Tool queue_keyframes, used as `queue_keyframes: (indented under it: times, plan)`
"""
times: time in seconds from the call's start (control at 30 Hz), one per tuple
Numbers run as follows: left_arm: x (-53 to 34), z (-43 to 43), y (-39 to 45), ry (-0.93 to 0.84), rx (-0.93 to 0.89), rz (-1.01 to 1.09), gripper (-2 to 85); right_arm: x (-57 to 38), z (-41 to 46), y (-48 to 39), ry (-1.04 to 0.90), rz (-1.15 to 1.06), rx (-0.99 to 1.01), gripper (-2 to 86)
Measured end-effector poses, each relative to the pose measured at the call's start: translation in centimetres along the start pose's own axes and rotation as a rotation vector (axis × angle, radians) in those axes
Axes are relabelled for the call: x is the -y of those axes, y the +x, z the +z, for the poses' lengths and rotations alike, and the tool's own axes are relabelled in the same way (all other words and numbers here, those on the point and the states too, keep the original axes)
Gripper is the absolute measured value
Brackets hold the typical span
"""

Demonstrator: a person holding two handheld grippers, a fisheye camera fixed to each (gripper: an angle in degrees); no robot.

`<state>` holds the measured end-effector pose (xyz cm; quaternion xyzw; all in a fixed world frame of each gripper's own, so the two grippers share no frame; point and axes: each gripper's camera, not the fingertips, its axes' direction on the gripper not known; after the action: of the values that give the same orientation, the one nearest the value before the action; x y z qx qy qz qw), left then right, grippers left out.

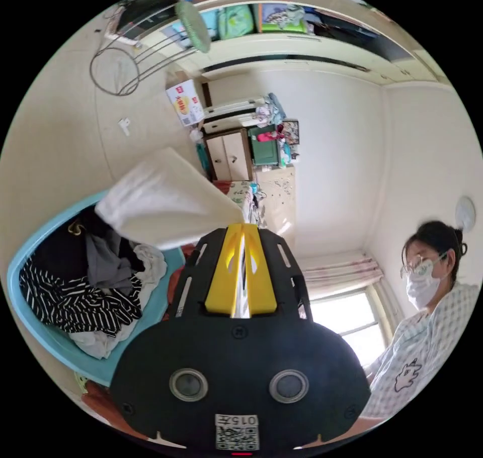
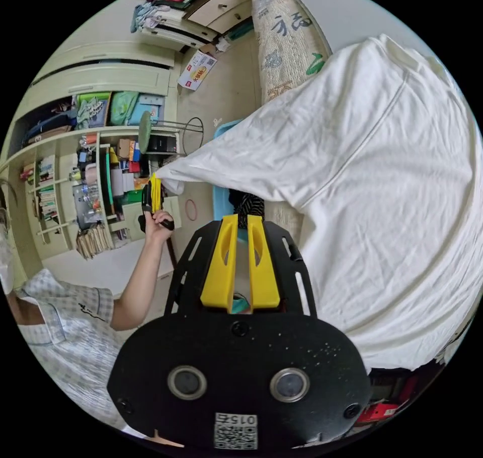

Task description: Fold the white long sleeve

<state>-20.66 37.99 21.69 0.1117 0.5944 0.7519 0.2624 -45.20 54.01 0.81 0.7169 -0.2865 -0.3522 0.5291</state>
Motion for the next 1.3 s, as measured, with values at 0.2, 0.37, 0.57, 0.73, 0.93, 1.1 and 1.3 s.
queue_keyframes:
  times: [0.2,0.37,0.57,0.73,0.93,1.1,1.3]
  plan:
    - [-1.4,7.4,14.4,-0.135,-0.125,0.215,-0.8,-4.0,-4.5,-0.2,0.065,0.050,0.078,2.4]
    - [-8.2,18.9,29.6,-0.452,-0.188,0.527,-0.7,-10.3,-11.4,1.3,0.114,0.089,0.036,1.9]
    - [-31.0,32.9,41.1,-1.027,-0.148,0.855,0.3,-22.3,-22.1,11.0,0.351,0.325,0.146,3.9]
    - [-42.6,37.9,35.8,-1.463,0.049,0.626,2.9,-28.3,-26.0,17.0,0.346,0.461,0.082,7.2]
    - [-36.0,35.9,36.0,-1.358,0.271,0.471,4.8,-27.9,-25.7,18.9,0.275,0.410,0.035,11.6]
    - [-31.1,34.9,36.1,-1.181,0.371,0.318,6.1,-26.3,-25.3,18.6,0.211,0.331,-0.092,12.1]
    - [-28.9,33.4,34.0,-0.921,0.439,0.065,8.1,-26.7,-24.8,17.2,0.069,0.252,-0.186,5.8]
